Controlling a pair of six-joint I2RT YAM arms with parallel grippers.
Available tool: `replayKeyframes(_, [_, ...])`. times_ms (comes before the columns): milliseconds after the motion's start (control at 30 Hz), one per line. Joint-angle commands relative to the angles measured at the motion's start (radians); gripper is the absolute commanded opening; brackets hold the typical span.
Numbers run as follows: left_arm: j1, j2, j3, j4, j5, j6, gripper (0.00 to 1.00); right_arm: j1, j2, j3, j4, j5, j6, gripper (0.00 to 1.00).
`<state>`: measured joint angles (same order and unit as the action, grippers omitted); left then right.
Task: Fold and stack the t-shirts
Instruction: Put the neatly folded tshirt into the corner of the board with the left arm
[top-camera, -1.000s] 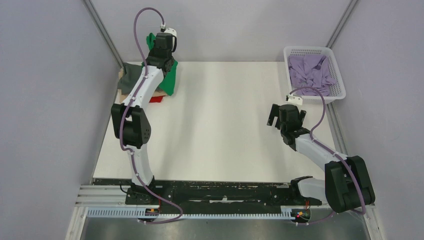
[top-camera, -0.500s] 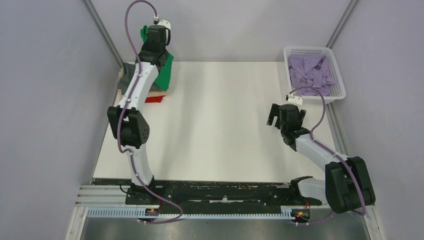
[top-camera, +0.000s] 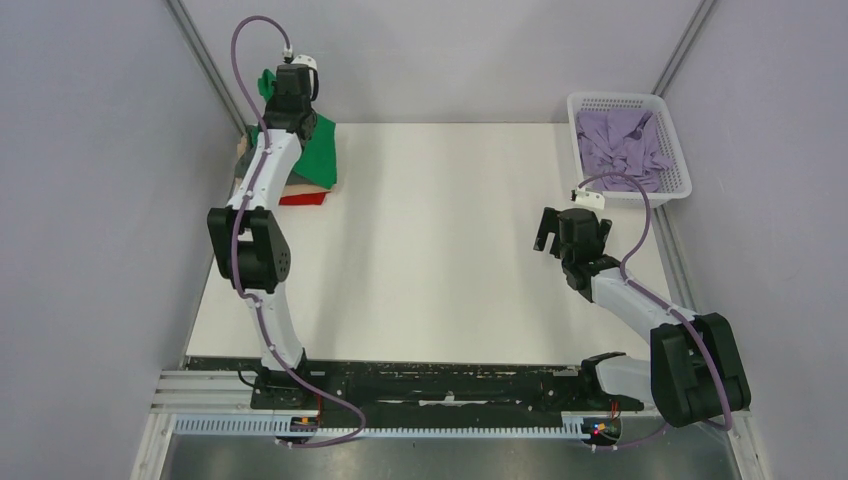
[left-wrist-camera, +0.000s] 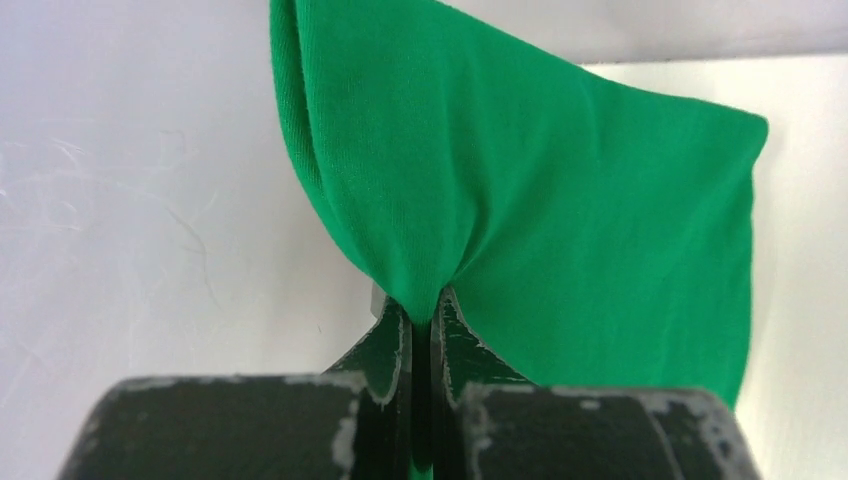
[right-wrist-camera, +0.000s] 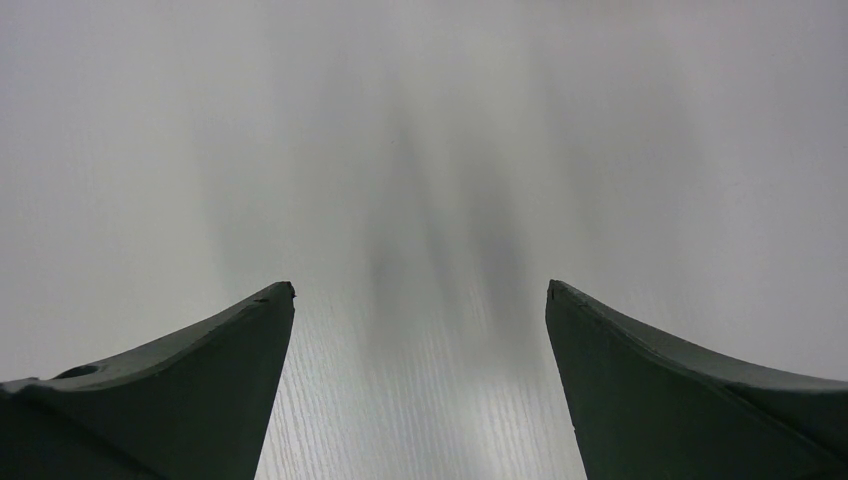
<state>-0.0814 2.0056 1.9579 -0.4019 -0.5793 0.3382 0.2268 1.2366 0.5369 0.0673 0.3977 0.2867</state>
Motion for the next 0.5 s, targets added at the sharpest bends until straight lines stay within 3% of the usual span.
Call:
replayKeyframes(0, [0.03,0.026,-0.037,0.147,-0.009,0.031,0.02,-0.003,-0.014,0.023,0.04,0.017,-0.016,0.98])
replayKeyframes(467, [0.151,0.184,-0.007,0.25,-0.07,0.021,0.04,-0.003,-0.018,0.029,0.0,0.098,-0.035,0.98])
